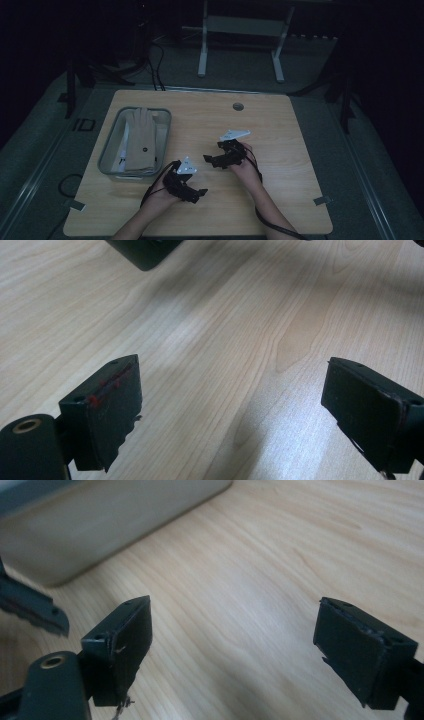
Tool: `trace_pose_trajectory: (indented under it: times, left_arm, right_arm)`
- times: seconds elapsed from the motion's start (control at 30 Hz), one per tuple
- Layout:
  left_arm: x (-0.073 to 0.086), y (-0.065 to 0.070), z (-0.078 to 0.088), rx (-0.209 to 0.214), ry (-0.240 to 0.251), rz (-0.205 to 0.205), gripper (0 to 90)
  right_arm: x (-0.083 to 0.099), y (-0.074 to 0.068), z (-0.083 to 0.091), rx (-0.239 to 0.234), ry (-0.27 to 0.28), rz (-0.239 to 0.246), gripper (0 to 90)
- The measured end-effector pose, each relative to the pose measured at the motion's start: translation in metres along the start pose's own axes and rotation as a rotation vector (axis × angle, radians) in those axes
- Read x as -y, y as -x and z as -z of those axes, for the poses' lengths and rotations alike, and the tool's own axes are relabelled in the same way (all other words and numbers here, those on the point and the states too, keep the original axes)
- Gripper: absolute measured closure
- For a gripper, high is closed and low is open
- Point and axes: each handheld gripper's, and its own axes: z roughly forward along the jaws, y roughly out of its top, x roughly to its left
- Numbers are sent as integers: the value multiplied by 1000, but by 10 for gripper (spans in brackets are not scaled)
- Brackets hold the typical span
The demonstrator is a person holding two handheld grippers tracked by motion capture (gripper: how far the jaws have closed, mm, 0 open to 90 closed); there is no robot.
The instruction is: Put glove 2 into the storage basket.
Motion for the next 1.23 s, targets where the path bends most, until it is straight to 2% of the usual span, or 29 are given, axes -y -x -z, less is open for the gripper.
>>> trace_pose_trajectory:
  times: [0.13,0.27,0.43,0.67,0.83,1.23]
  left_arm:
    - [2,1,-4,3,13,-7,98]
    - [2,2,-7,28,17,-2,98]
    - [3,3,-11,39,29,-1,98]
    - [6,4,-16,55,30,9,98]
    - [10,6,-17,51,44,7,98]
    - [12,6,-17,61,41,-4,98]
  right_arm:
    - [10,3,5,7,0,3,154]
    - [18,6,9,20,-15,8,154]
    - [30,8,10,38,-33,10,151]
    - [46,12,13,50,-28,-9,148]
    - [51,15,17,70,-18,-16,148]
    - [53,17,16,77,-17,-24,148]
